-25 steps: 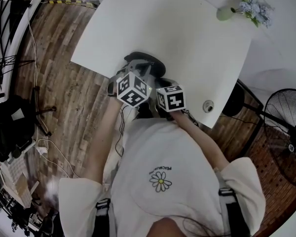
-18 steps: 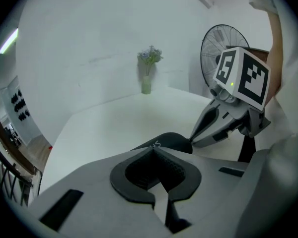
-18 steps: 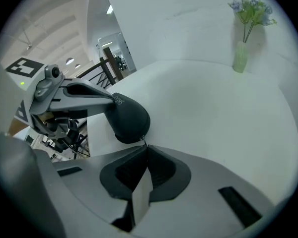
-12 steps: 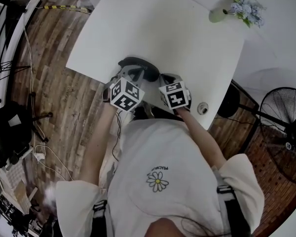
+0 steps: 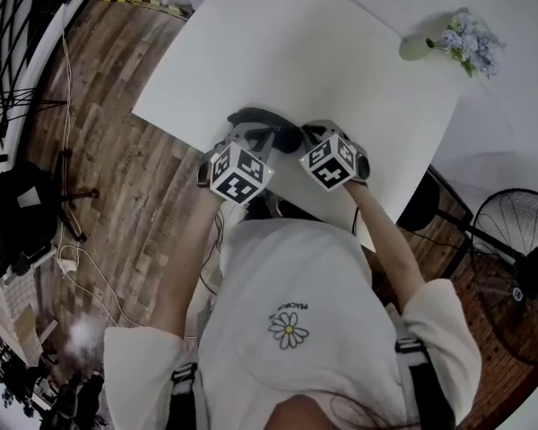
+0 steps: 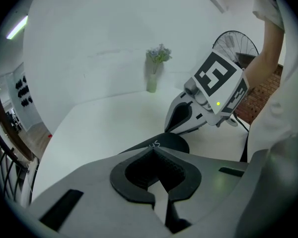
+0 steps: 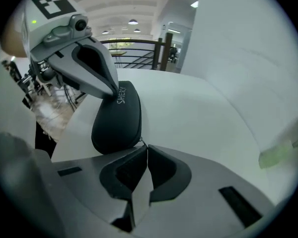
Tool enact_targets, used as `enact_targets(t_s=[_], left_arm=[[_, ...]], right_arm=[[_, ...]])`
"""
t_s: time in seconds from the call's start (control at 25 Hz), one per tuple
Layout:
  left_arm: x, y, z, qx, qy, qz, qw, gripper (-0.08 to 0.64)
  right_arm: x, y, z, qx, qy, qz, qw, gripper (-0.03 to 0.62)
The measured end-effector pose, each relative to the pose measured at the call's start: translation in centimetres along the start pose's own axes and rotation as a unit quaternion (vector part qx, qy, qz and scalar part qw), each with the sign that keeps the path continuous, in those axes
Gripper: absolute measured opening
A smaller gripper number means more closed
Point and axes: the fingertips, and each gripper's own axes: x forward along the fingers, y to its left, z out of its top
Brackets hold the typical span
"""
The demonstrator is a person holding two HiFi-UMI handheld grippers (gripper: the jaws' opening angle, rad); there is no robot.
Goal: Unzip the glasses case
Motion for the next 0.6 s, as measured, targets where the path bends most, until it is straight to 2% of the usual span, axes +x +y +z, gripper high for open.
enact_targets(t_s=[0.08, 0.16, 0.28, 0.36, 0.48, 0.6], left_arm=[[-0.2, 0.1, -0.1, -0.002, 0.0, 0.001, 1.0, 0.014], [-0.4, 0.0, -0.2, -0.007, 0.008, -0.004, 0.9999, 0.014], [-0.4, 0.2, -0.5, -0.009, 0.058, -0.004, 0.9982, 0.014], [-0.5, 0.4, 0.0, -0.022, 0.063, 0.005, 0.9978, 0.014], [-0.8, 0.3, 1.3, -0.039, 0.037, 0.016, 0.9984, 0.014], [-0.9, 0.0, 2.3, -0.036, 0.019, 0.023, 0.9989, 0.014]], right_arm=[[0.1, 0.0, 0.6, -0.038, 0.0, 0.014, 0.999, 0.008], [-0.2, 0.0, 0.8, -0.043, -0.002, 0.016, 0.999, 0.008], [-0.8, -1.0, -0.1, -0.013, 0.002, -0.02, 1.0, 0.008], [-1.3, -1.7, -1.5, 0.029, 0.007, -0.04, 0.999, 0.008], [-2.4, -0.6, -2.6, 0.087, -0.002, -0.026, 0.996, 0.006], [-3.4, 3.2, -1.8, 0.089, -0.02, 0.017, 0.996, 0.006]])
